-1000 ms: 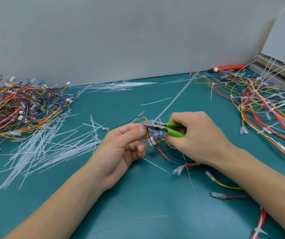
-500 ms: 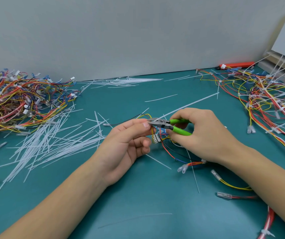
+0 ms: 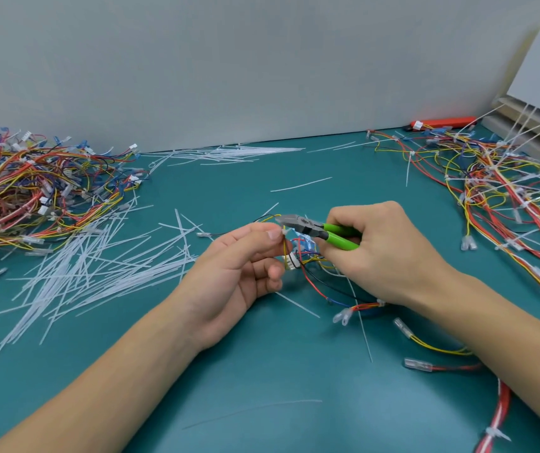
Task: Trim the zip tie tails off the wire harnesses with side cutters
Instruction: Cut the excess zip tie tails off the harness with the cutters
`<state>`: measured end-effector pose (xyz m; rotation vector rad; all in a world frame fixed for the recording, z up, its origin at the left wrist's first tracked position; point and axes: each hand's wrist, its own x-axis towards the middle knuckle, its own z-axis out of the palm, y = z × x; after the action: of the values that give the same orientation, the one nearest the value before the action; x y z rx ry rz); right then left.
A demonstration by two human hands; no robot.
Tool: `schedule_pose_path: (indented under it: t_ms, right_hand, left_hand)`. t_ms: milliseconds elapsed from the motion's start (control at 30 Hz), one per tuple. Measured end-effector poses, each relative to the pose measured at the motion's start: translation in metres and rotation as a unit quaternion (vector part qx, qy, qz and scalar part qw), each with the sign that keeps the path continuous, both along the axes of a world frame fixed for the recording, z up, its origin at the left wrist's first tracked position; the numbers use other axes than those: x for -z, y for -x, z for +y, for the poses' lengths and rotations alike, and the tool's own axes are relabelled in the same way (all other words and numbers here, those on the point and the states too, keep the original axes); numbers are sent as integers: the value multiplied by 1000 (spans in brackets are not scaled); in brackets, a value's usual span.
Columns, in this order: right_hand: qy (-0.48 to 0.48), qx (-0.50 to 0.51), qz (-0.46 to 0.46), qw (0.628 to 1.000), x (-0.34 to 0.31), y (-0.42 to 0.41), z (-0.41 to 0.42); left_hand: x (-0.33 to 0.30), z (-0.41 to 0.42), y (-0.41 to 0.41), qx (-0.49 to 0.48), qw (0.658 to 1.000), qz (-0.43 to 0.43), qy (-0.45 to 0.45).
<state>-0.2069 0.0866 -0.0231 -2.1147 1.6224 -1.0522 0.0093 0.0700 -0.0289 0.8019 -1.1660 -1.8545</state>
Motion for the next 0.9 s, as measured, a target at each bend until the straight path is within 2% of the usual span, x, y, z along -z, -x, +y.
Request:
schedule_pose_path:
  t_ms: [233,333,533,900]
  right_hand:
    - [12,91,-137,986,-4,14,-8]
    - [12,75,-122,990,-6,23,-9]
    - [21,-33,-15,999,-2,6,-2]
    - [39,-39,3,998,3,7,-4]
  left_hand:
    - [-4,0,-2,-23,999,9,-28]
    - [-4,1,-1,-25,999,8,-26]
    - [-3,-1,-2,-28,999,9,-28]
    - [0,-2,-2,-7,1000,4,-12]
